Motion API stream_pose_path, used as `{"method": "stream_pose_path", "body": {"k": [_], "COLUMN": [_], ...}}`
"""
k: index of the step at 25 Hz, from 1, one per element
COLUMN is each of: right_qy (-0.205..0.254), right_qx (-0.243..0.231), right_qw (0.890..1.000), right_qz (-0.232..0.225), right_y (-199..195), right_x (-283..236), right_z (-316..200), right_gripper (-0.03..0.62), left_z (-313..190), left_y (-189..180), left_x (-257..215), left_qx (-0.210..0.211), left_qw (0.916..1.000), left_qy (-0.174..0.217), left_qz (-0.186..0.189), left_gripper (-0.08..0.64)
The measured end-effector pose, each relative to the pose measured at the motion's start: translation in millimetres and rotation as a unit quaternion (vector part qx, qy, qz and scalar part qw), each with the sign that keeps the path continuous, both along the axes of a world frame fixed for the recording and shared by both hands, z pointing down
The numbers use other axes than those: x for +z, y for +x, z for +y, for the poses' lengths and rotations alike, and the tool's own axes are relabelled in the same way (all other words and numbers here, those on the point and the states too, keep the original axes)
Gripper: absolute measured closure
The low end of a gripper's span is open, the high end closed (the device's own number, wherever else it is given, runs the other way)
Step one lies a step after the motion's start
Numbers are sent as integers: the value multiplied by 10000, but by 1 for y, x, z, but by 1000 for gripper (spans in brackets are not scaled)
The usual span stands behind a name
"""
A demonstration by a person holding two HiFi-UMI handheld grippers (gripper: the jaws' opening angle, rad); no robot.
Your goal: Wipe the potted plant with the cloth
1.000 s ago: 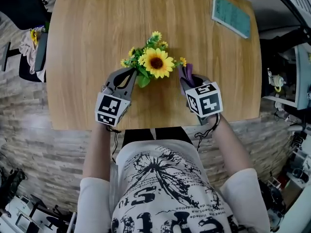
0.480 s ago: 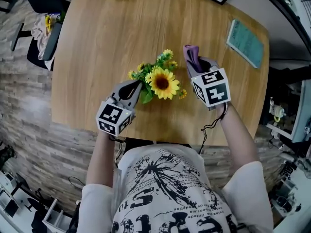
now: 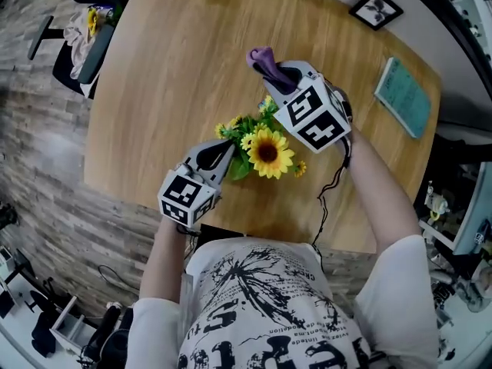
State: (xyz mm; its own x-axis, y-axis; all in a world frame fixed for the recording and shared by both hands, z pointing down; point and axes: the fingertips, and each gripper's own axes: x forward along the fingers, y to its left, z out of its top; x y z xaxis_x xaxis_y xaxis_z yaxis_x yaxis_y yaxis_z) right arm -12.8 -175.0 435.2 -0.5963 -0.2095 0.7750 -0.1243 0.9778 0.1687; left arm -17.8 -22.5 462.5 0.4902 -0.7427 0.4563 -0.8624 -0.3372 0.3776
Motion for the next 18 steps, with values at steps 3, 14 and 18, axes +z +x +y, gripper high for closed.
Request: {"method": "stream_pose_path", "body": {"k": [3, 14, 18], "right_qy": [-252, -1172, -1276], "right_qx": [-984, -2623, -3122], "right_qw": [9947, 9500, 9284], "right_qz": [171, 1226, 1560], "right_y": [-27, -23, -1], "right_x": [10, 58, 68], "right_z": [20, 74, 88], "right_gripper": [514, 518, 518], "left_z": [-1, -8, -9], "left_y": [0, -3, -2], "left_x": [-2, -2, -1], "left_qx": [-50, -165, -134], "left_qw": [10000, 9998, 9999], "left_qy": [-9, 74, 94], "left_qz": [20, 24, -15], "left_gripper": [557, 557, 557]}}
